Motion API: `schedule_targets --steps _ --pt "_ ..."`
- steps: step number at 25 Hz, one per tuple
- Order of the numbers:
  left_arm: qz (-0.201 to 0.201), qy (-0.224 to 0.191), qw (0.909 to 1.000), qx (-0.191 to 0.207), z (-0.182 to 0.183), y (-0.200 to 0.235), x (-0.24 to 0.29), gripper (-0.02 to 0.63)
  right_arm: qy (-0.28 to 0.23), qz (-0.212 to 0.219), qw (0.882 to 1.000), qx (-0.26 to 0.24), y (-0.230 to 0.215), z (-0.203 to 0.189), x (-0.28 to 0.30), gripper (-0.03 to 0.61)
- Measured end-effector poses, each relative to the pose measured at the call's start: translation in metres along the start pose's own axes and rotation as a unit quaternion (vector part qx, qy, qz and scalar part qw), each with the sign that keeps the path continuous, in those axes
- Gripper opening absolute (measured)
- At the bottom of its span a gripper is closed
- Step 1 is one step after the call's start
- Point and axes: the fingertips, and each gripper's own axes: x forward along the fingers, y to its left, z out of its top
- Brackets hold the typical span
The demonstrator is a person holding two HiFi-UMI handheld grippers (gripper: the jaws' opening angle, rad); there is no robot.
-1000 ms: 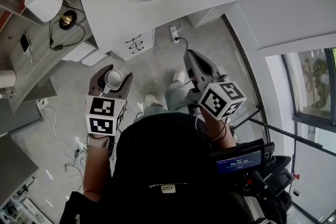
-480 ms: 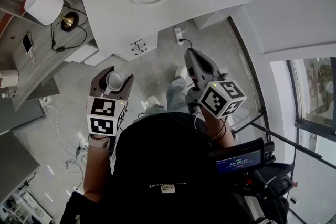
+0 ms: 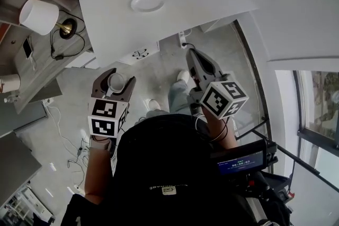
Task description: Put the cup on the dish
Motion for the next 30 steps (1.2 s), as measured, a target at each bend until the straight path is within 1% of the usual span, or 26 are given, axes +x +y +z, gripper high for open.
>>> schedule_targets --steps 5,14,23,30 --pt "0.003 0.003 1.0000 -0.002 0.031 -0.001 0.027 0.265 0.003 0.008 1.000 0.005 -0.029 0.026 0.021 0.003" --pt "0.026 0.009 0.9995 -0.011 0.082 0.000 0.069 0.265 0.013 0.026 1.000 0.004 -0.076 0.074 0.053 0.003" --pt "0.047 0.018 0.9985 -0.019 0.123 -0.013 0.111 0.265 0.024 0.037 0.999 0.013 -0.135 0.111 0.070 0.003" --pt "0.066 0.026 0.9974 -0.017 0.143 -0.017 0.136 0.265 0.032 0.047 0.998 0.011 -0.165 0.129 0.074 0.003"
